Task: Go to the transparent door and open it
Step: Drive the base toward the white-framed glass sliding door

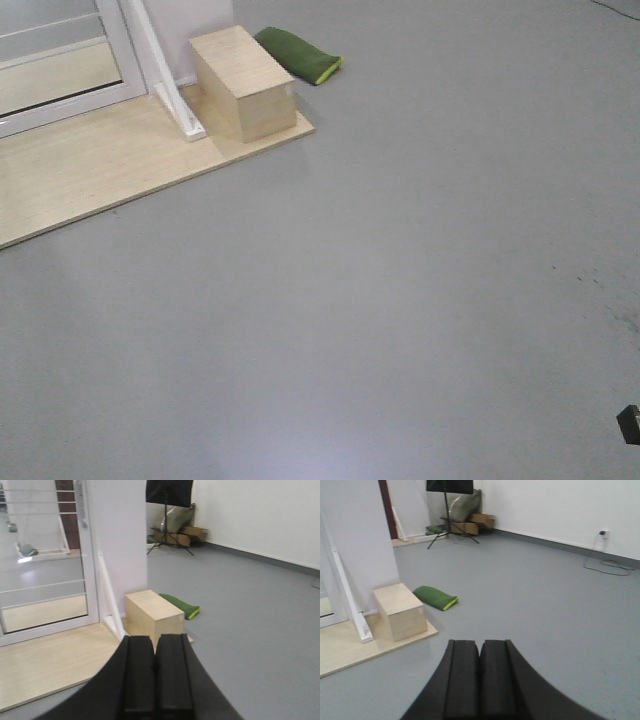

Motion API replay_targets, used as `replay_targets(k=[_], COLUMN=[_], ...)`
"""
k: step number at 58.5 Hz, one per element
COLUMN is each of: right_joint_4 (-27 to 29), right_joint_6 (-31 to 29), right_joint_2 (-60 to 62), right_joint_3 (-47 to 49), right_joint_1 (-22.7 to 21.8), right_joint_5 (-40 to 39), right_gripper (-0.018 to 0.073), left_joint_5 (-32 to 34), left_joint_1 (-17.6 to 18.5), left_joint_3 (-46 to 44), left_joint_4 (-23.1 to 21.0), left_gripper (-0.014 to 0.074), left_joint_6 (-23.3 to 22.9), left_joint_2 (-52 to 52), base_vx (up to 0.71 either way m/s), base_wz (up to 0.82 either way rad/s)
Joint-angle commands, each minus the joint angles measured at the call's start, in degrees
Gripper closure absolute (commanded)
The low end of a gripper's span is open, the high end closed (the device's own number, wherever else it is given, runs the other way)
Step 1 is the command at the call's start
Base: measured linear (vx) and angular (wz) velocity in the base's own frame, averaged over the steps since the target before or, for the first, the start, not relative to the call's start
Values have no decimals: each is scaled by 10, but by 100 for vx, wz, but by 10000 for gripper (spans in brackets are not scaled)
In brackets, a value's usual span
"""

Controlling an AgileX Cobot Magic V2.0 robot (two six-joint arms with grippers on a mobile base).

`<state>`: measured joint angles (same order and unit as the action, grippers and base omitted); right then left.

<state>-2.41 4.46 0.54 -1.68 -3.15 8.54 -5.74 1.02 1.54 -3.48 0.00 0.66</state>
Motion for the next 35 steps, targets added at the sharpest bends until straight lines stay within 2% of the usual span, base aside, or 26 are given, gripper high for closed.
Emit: replay_targets(k=[1,35], right_joint_4=[-6,-6], right_joint_6=[-2,-2], right_joint_2=[9,9], right_joint_3=[-9,-9], right_joint_1=[-1,-1], right_joint_5=[-49,-49], right_gripper=[567,567], left_joint_5=[48,48], left_joint_1=[2,2], left_joint_3=[18,18], left_joint_4=[-1,-1], left_gripper=[602,602], left_joint_6=[-4,-4], left_joint_2=[7,7], base_vx=[67,64], base_wz=[61,50])
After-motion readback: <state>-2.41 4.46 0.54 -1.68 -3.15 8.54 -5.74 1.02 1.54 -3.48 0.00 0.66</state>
